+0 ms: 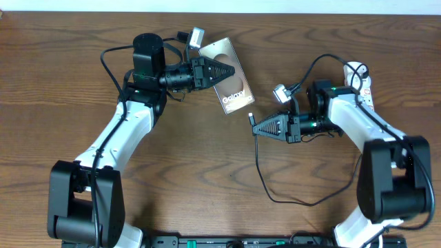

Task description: Plug charger to phone and switch on socket

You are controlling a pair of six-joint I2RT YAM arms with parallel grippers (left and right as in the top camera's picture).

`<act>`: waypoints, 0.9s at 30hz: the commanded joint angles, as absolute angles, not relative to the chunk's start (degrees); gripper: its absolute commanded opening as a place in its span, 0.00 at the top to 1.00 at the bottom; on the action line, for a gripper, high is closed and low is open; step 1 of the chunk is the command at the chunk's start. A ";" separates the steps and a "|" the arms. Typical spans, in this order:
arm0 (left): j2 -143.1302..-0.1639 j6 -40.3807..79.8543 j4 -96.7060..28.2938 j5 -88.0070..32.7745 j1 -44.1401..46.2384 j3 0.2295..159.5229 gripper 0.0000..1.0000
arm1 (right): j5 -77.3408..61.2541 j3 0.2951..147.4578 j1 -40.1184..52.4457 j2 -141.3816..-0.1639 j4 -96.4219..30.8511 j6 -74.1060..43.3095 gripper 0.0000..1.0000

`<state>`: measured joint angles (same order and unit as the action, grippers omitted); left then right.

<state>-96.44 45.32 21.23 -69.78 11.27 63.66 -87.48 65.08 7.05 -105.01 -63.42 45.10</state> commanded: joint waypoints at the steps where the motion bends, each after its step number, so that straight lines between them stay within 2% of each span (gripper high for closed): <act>1: -95.70 49.65 21.78 -73.82 11.25 64.34 0.93 | -89.52 65.06 8.32 -101.41 -63.72 47.18 0.99; 10: -95.70 50.52 21.80 -77.38 13.34 64.34 0.92 | -89.52 65.06 11.64 -101.14 -64.29 46.33 0.99; 27: -95.70 50.52 21.80 -77.38 13.37 64.34 0.93 | -89.52 65.06 11.11 -101.14 -64.07 46.35 0.99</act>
<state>-96.44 49.95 21.21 -75.13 13.34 63.66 -87.79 65.08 11.42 -101.82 -64.25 45.54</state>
